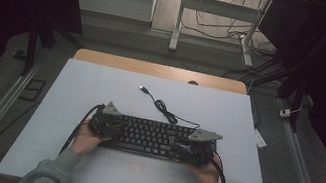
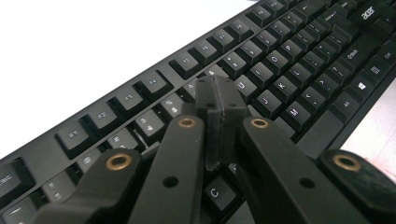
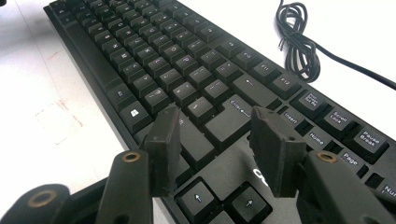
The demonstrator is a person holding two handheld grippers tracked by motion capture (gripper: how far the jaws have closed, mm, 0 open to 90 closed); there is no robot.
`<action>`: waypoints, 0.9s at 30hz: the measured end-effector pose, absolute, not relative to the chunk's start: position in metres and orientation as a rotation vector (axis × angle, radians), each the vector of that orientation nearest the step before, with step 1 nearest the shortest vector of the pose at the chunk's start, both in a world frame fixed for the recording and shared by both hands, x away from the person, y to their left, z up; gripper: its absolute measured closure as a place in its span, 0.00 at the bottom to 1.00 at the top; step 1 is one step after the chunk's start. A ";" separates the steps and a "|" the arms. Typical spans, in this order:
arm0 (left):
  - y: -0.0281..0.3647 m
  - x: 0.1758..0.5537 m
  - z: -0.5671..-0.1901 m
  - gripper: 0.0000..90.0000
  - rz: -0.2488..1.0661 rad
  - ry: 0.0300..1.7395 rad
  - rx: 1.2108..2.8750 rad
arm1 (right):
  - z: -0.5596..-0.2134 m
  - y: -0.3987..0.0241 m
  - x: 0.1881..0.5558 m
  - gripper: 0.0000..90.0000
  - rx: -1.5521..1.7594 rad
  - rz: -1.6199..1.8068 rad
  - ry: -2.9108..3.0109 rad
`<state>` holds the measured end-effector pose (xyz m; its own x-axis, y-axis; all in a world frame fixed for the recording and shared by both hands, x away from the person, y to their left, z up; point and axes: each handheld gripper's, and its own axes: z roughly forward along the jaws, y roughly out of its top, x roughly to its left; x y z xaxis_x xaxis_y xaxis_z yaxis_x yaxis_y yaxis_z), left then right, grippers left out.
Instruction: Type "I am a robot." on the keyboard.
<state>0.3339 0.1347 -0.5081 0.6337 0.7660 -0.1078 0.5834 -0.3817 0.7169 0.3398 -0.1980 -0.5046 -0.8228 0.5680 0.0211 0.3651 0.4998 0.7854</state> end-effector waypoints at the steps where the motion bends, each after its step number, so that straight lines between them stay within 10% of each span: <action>1: 0.134 0.335 -0.509 0.99 0.310 1.050 2.107 | -0.505 -0.198 0.340 0.59 0.795 1.228 2.505; 27: 0.128 0.342 -0.519 0.99 0.304 1.072 2.137 | -0.505 -0.199 0.340 0.58 0.801 1.223 2.502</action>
